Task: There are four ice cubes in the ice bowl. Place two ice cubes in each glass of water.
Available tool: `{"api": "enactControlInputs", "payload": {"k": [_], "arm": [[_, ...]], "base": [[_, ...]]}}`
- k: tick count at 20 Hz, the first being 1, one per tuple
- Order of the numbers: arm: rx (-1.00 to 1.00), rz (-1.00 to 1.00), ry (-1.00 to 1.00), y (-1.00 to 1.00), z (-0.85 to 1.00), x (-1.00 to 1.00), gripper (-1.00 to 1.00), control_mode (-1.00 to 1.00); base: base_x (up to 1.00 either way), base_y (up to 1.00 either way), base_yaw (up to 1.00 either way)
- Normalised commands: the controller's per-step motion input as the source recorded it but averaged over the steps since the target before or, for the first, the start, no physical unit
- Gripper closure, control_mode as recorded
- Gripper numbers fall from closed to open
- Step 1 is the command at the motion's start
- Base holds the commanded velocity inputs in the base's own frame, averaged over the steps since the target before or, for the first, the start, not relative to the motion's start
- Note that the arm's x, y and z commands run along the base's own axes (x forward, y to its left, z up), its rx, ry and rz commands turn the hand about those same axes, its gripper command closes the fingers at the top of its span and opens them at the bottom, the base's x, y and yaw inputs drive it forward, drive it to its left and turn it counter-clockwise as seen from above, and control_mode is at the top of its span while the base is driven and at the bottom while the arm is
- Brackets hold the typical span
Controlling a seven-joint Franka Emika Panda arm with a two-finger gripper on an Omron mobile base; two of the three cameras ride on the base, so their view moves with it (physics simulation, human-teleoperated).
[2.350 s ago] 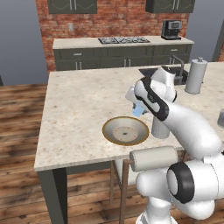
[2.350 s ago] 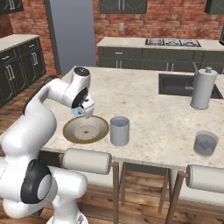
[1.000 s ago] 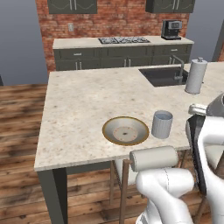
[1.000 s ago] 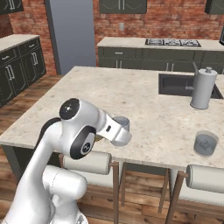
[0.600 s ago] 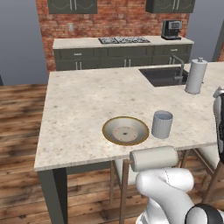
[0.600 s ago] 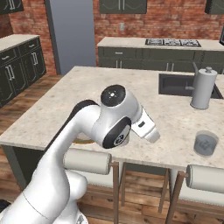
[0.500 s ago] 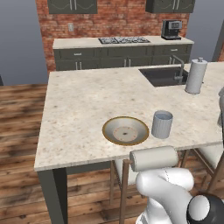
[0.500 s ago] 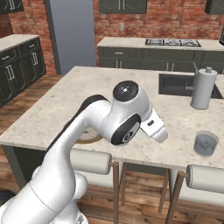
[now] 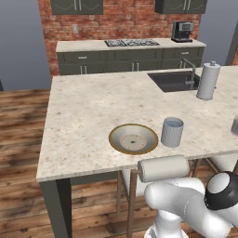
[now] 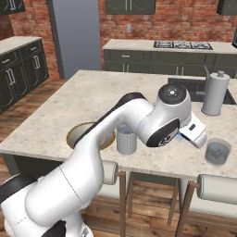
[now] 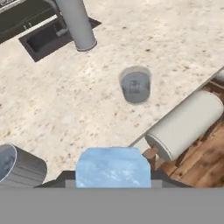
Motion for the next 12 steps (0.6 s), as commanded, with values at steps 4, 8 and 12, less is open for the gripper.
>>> {"api": "enactControlInputs", "payload": {"k": [4,8,12], "arm": [[-0.41,0.12,0.05,0.00,-0.71,0.62,1.00,-1.00],[-0.10,0.01,0.12,-0.16,-0.20,0.53,1.00,-1.00],[0.05,0.00,0.22,-0.56,0.00,0.53,1.00,-1.00]], "base": [[0.00,0.00,0.00],[0.00,0.00,0.00],[0.00,0.00,0.00]]}}
